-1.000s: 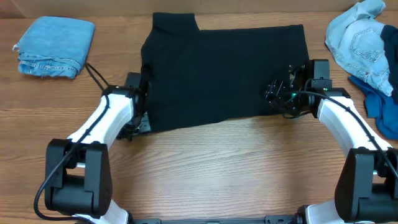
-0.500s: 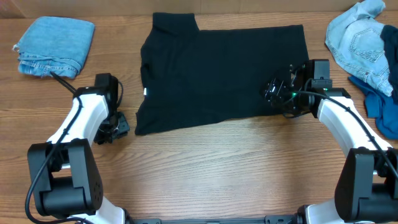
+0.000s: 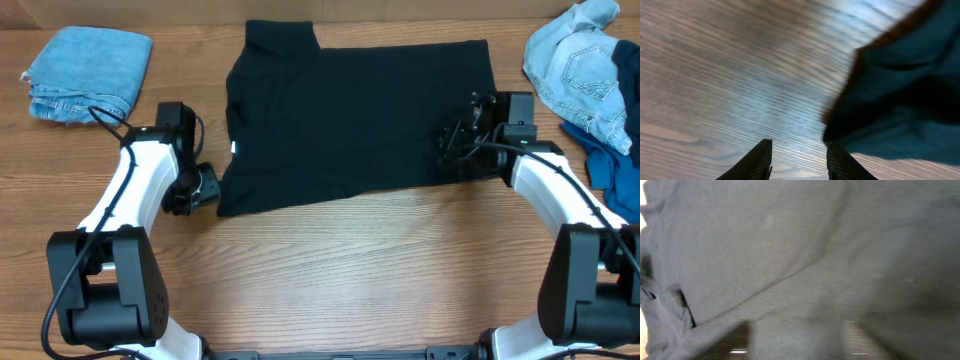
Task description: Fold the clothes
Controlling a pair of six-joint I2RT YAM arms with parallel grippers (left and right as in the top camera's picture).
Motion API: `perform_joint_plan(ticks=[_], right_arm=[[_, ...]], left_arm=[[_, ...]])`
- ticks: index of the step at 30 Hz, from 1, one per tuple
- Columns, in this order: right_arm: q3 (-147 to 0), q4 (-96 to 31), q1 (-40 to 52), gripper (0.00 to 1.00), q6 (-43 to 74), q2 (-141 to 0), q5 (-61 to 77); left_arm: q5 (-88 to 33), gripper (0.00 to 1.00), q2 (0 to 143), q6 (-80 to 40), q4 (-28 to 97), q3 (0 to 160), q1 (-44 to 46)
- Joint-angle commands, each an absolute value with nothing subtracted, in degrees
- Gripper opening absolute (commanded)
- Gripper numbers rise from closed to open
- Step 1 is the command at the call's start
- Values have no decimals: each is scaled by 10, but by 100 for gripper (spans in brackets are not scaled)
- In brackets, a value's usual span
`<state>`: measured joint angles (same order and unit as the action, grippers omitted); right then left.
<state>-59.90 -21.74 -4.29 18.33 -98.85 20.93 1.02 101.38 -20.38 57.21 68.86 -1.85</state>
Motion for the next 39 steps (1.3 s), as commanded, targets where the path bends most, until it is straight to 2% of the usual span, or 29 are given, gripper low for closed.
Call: perform_joint_plan(ticks=[1,7,11,14,17,26,32,37,39], right_arm=[[-612,-233,-95,82,184,-965,262],[-626,-324,-174,85,204,-956,291],[-626,-378,-224,93,209,-956,292],[-625,-384,-251,95,209,-958,285],[-625,-380,-270,96,211,-971,282],[-618,-336,-274,84,226,-1062,294],[-618,-289,-273,82,226,-1074,312],[-618,-288,-273,68,228,-1074,312],[-618,-288,-273,58,228,-1074,312]], left_arm=[[-32,40,985,-170,582,714,-17],[-54,47,931,-145,597,720,-10],[-40,54,922,-146,621,718,0],[-46,58,922,-153,605,704,0],[-68,59,922,-153,588,690,0],[-70,57,922,-152,582,684,0],[-70,57,922,-152,582,684,0],[-69,57,922,-152,581,684,0],[-69,58,922,-152,580,684,0]])
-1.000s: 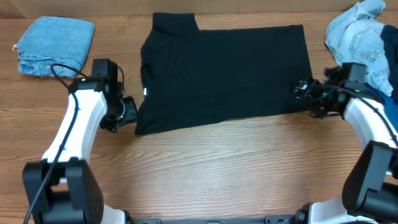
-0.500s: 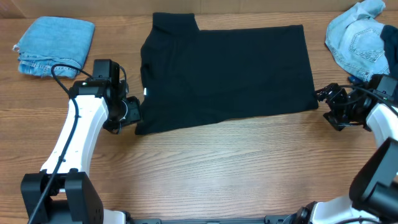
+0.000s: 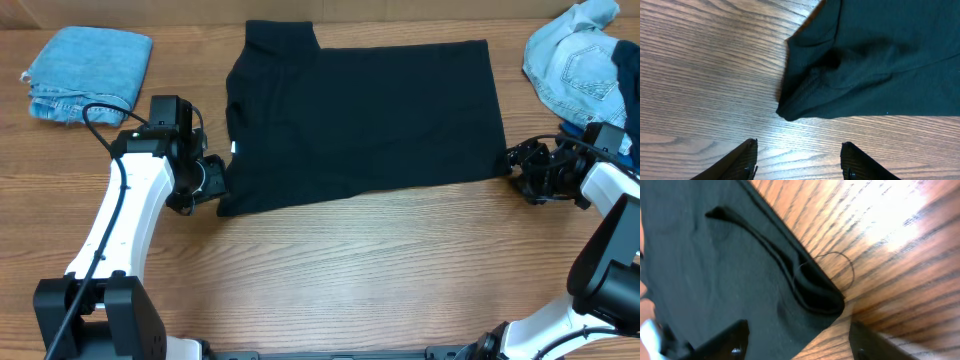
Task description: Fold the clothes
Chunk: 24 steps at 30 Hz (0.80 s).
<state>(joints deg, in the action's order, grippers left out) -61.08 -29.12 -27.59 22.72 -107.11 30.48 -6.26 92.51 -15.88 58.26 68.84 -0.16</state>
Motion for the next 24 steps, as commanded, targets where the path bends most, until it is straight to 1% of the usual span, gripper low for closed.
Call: perform_joint_plan(ticks=[1,4,7,15,24], right_arm=[[-618,-288,-273,58,228,-1074,312],[-617,-286,-273,57,229,-1075,305],[-604,-259,-272,57,258,-1075,305],[-591,-248,-257,57,258,-1075,285],[-591,-258,-230,56,277,-1075,201]], left_arm=[[-69,58,922,-152,580,684,0],[-69,58,922,-152,579,684,0],[-69,58,922,-152,576,684,0],[-69,58,922,-152,571,684,0],[-69,58,922,-152,571,684,0]])
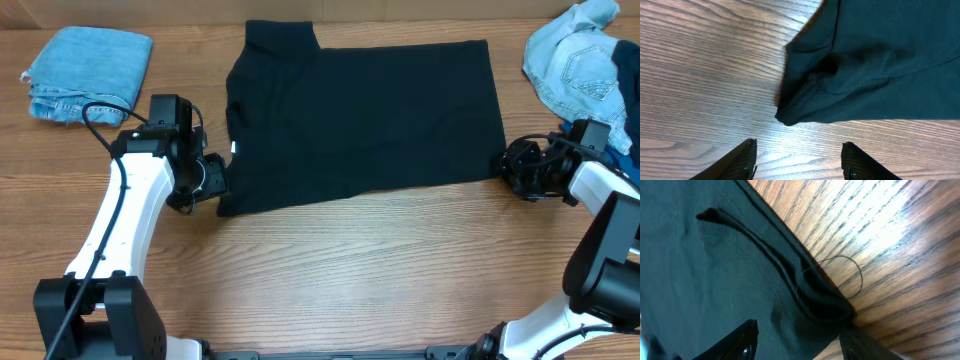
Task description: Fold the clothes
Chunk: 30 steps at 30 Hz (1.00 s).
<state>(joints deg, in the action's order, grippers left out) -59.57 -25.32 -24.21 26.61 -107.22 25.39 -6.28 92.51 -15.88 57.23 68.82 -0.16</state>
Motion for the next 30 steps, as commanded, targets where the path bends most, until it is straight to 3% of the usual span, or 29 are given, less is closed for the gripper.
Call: perform_joint_plan(ticks=[1,5,8,16,26,30], right_arm=[[-591,-258,-229,53,277,-1075,199],[-591,-257,-228,44,277,-1075,199],[-591,-257,-228,28,277,-1075,191],[-591,-265,-228,4,277,-1074,191],[-591,-315,-228,4,253,-1073,193],[-591,-314,-228,4,253,-1073,193]], left_arm=[[-69,58,922,-152,571,684,0],[-69,58,922,-152,571,684,0],[-69,58,922,-152,572,684,0],[-45,59,922,-140,587,684,0],[-73,59,922,-82,641,682,2],[-73,59,922,-98,604,662,3]])
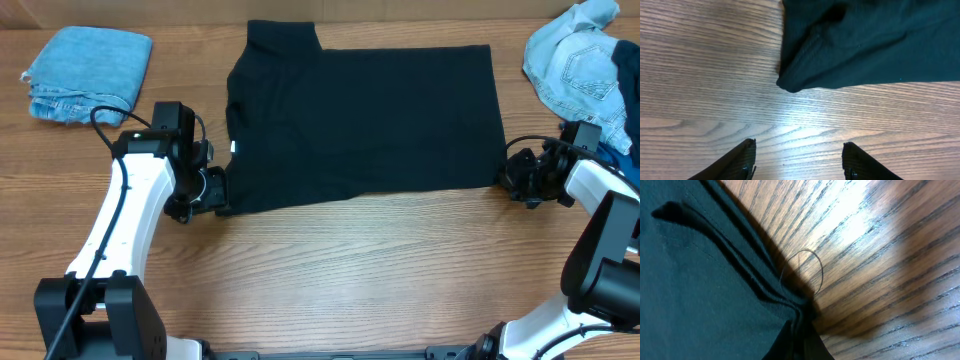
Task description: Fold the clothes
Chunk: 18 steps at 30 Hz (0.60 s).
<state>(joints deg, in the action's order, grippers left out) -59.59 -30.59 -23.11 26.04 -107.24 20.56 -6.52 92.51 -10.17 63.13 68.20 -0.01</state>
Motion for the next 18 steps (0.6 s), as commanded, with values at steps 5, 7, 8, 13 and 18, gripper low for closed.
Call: perform_joint_plan(ticks=[5,7,8,13,18], right_arm=[[-591,-316,-228,4,253,-1073,193],[-591,-318,-228,4,253,-1073,194],[-591,-318,-228,4,253,-1073,194],[-591,-318,-228,4,253,-1073,193],[-591,-317,-228,4,253,-1073,193]], left_arm=[[-74,70,922,-163,517,612,-4],[-85,73,922,-184,484,593,-17],[-100,74,922,-184,471,587,-24],[-114,75,923,-185,439,571,-60],[-124,75,934,-185,403,563,-67]])
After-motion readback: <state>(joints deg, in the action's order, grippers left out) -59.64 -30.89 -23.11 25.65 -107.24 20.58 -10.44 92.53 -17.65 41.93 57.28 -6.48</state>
